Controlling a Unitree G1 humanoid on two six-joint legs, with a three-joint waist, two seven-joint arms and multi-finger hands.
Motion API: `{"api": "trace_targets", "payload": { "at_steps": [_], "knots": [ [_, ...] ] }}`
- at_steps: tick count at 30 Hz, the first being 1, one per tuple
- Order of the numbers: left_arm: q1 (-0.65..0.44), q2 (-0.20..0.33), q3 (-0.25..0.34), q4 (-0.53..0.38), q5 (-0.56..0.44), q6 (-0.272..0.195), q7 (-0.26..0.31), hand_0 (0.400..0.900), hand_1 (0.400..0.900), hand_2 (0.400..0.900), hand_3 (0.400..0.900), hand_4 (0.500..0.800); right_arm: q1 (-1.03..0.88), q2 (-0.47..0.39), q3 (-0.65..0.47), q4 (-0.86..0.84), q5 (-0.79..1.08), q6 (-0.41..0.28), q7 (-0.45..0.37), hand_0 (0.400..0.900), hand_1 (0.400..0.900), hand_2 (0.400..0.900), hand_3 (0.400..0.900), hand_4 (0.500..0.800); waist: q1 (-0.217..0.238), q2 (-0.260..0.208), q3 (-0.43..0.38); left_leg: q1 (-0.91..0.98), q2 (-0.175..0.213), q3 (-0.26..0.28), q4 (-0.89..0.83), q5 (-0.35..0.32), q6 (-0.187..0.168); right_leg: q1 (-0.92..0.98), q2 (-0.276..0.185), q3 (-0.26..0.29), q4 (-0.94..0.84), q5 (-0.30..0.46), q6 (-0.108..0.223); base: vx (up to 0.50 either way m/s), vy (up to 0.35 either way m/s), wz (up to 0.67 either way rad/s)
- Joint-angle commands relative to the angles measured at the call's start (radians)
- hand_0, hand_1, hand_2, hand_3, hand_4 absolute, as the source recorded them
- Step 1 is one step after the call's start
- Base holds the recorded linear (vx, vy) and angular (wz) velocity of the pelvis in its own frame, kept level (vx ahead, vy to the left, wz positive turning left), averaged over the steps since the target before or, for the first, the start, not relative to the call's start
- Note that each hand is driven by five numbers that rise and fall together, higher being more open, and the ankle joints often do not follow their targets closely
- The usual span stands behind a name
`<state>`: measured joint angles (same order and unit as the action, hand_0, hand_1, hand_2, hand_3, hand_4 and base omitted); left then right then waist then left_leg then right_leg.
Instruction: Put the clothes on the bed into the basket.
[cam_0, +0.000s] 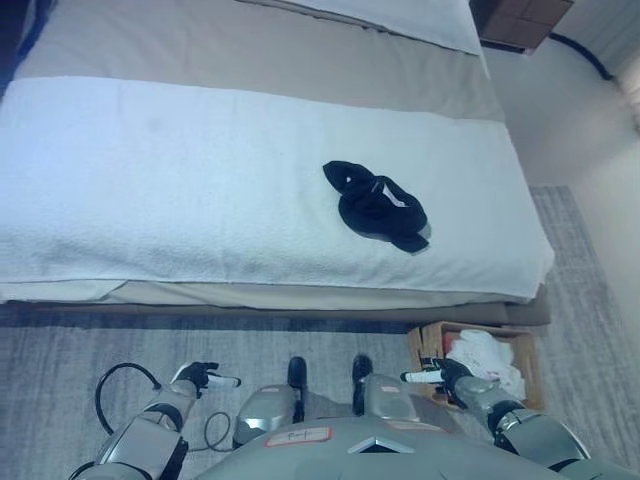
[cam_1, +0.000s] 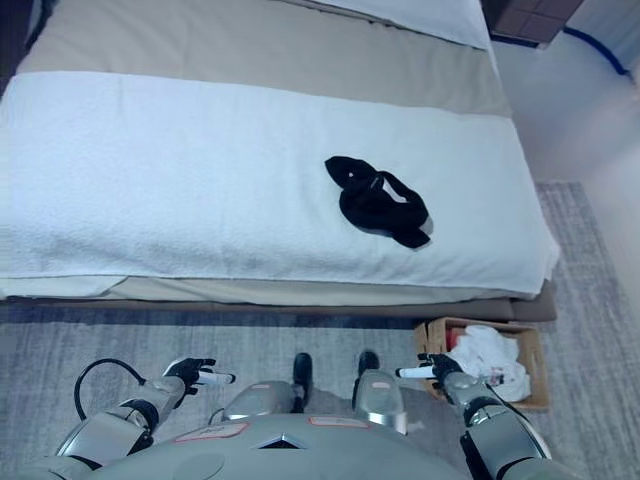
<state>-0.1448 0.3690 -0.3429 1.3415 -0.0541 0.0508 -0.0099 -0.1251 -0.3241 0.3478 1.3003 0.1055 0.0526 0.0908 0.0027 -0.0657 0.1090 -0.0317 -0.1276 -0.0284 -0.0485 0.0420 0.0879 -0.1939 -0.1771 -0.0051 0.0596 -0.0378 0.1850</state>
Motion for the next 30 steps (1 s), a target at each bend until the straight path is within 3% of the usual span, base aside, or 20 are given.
{"api": "trace_targets", "payload": {
  "at_steps": [1,4,8,11,16,21,25,30],
  "knots": [
    [0.002,0.015,0.062,0.032,-0.008,-0.009,0.009,0.9,0.9,0.9,0.9,0.8,-0.038,-0.087,-0.003,-0.034,-0.005,-0.007,-0.035,0.9,0.9,0.9,0.9,0.8,-0.019,-0.009,0.016,-0.012,0.055,-0.05,0.067,-0.122,-0.078,-0.035,-0.009,0.008,-0.05,0.168,-0.014,0.16,-0.175,0.22],
    [0.018,0.015,0.075,0.038,0.008,-0.009,0.004,0.9,0.9,0.9,0.9,0.8,-0.042,-0.127,-0.014,-0.102,-0.012,-0.013,-0.042,0.9,0.9,0.9,0.9,0.8,-0.029,-0.009,0.005,0.017,0.053,-0.062,0.061,-0.139,-0.089,-0.014,-0.003,0.023,-0.047,0.161,-0.017,0.16,-0.207,0.21],
    [0.05,-0.017,0.083,0.026,0.013,-0.014,-0.007,0.9,0.9,0.9,0.9,0.8,-0.062,-0.252,-0.044,-0.311,-0.039,-0.027,-0.053,0.9,0.9,0.9,0.9,0.8,-0.042,0.025,-0.029,0.047,0.105,-0.068,0.033,-0.134,-0.124,0.018,0.024,0.004,-0.05,0.13,-0.036,0.18,-0.238,0.11],
    [0.065,-0.044,0.062,0.011,0.034,-0.016,-0.007,0.9,0.9,0.9,0.9,0.8,-0.1,-0.389,-0.058,-0.467,-0.058,-0.048,-0.059,0.9,0.9,0.9,0.9,0.8,-0.059,0.052,-0.035,0.034,0.139,-0.071,0.027,-0.119,-0.148,0.026,0.044,-0.014,-0.048,0.098,-0.054,0.1,-0.211,0.21],
    [0.079,-0.082,0.018,0.016,0.047,-0.018,-0.013,0.9,0.9,0.9,0.9,0.8,-0.304,-0.511,0.012,-0.549,-0.058,-0.069,-0.076,0.9,0.9,0.9,0.9,0.8,-0.057,0.084,-0.052,0.039,0.162,-0.065,0.009,-0.109,-0.158,0.046,0.054,-0.039,-0.075,0.091,-0.062,0.09,-0.12,0.04],
    [0.085,-0.108,-0.03,0.025,0.034,-0.016,-0.008,0.9,0.9,0.9,0.9,0.8,-0.575,-0.504,0.167,-0.501,-0.048,-0.073,-0.093,0.9,0.9,0.9,0.9,0.8,-0.036,0.099,-0.054,0.04,0.168,-0.052,-0.005,-0.1,-0.162,0.06,0.051,-0.05,-0.098,0.095,-0.063,0.05,-0.041,-0.05],
    [0.082,-0.109,-0.065,0.022,0.001,-0.021,-0.005,0.9,0.9,0.9,0.9,0.8,-0.804,-0.437,0.306,-0.366,-0.057,-0.057,-0.093,0.9,0.9,0.9,0.9,0.8,-0.015,0.102,-0.043,0.033,0.167,-0.048,-0.013,-0.091,-0.164,0.055,0.047,-0.054,-0.101,0.099,-0.065,0.0,0.0,0.0],
    [0.055,-0.091,-0.087,0.012,-0.056,-0.028,0.003,0.9,0.9,0.9,0.9,0.8,-0.983,-0.356,0.384,-0.193,-0.062,-0.04,-0.102,0.9,0.9,0.9,0.9,0.8,0.004,0.11,-0.003,-0.007,0.157,-0.055,-0.005,-0.079,-0.164,0.015,0.035,-0.055,-0.079,0.101,-0.068,-0.06,0.002,0.08]
  ]
}}
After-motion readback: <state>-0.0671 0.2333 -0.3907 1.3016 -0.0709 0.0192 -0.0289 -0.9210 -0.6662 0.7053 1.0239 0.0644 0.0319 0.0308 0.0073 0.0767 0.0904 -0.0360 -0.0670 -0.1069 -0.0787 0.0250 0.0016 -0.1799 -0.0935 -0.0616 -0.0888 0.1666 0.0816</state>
